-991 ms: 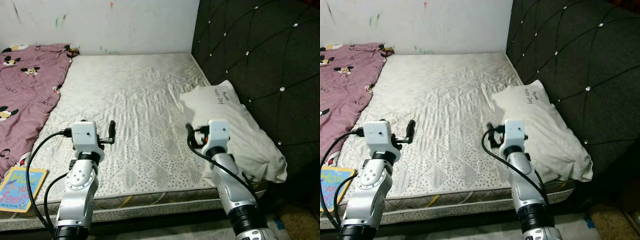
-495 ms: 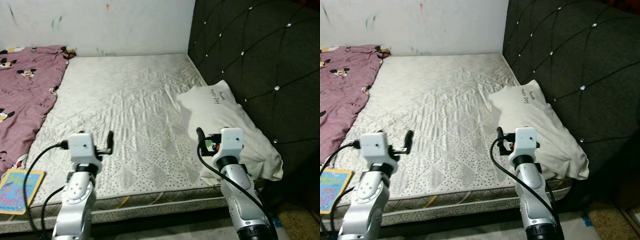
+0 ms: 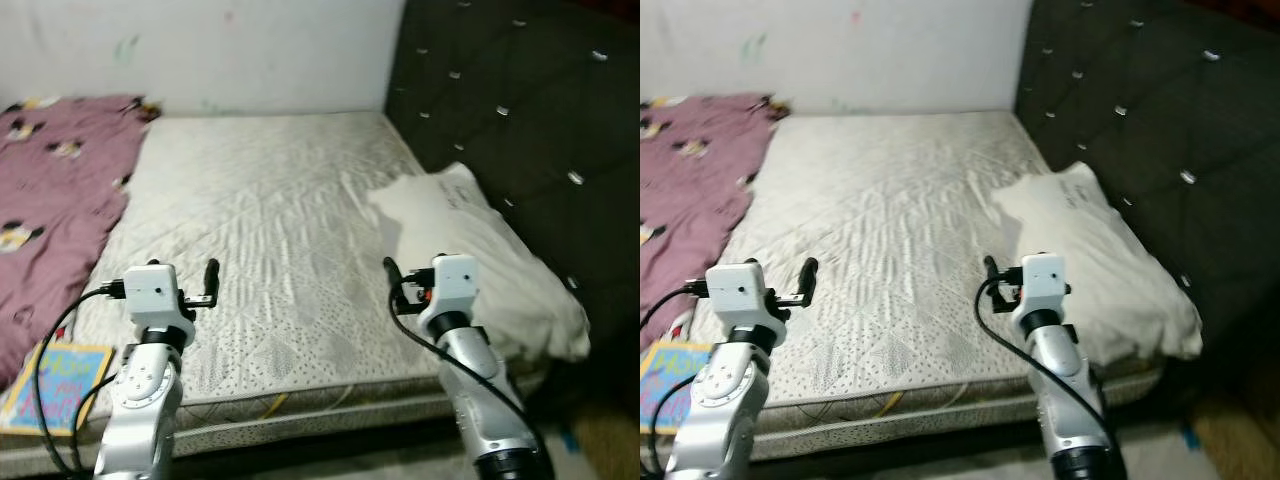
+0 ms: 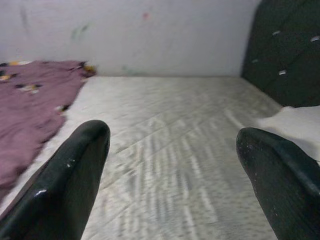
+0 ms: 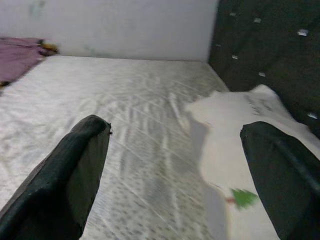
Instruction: Clean up the room
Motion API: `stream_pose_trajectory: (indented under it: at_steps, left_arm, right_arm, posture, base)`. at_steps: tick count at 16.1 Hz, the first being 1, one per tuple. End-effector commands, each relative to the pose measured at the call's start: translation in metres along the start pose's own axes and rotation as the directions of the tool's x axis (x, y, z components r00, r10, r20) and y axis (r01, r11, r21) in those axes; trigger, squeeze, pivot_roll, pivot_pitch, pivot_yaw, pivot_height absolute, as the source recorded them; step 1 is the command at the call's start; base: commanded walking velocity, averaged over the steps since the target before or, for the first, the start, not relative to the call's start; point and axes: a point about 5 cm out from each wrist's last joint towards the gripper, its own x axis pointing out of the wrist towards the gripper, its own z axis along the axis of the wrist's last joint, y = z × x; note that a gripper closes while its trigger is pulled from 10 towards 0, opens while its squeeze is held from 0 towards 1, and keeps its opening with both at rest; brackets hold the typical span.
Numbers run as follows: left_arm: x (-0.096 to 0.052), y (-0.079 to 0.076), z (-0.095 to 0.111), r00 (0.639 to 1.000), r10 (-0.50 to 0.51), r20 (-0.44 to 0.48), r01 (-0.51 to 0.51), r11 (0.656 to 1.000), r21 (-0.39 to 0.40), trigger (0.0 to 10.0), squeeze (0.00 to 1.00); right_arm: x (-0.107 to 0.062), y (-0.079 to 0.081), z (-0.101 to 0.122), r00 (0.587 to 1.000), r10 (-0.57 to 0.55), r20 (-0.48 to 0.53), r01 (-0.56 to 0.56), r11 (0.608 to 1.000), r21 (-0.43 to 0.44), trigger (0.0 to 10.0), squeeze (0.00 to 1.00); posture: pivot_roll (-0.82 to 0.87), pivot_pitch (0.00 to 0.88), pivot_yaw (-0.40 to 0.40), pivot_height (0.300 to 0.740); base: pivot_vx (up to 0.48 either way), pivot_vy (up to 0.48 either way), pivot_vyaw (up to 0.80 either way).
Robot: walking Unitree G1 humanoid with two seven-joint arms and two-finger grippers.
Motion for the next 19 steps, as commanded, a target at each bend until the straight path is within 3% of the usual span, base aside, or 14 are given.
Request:
stream_pose_trajectory:
  at_steps: [1,13,19]
  left_arm:
    - [0.0017,-0.0026,0.0039,1.0,-0.015,0.01,0.015,1.0,0.004,10.0,0.0]
    - [0.0067,-0.0072,0.007,0.999,-0.029,0.013,0.029,1.0,0.0,10.0,0.0]
    - [0.0072,-0.0076,0.0069,0.999,-0.033,0.013,0.033,0.999,0.005,10.0,0.0]
  right_arm:
    - [0.0018,-0.0004,0.002,1.0,0.009,0.004,-0.009,1.0,0.004,10.0,0.0]
    - [0.0069,0.0041,-0.0029,0.998,0.064,0.003,-0.063,0.996,-0.064,10.0,0.0]
    - [0.0078,0.0037,-0.0044,0.998,0.056,0.002,-0.056,0.997,-0.061,10.0,0.0]
  posture:
    - [-0.03,0.0,0.002,0.74]
    - [-0.02,0.0,0.006,0.74]
    - [-0.02,0.0,0.008,0.74]
  base:
    - [0.0,0.48,0.0]
    - [0.0,0.48,0.0]
    - [0.0,0.48,0.4]
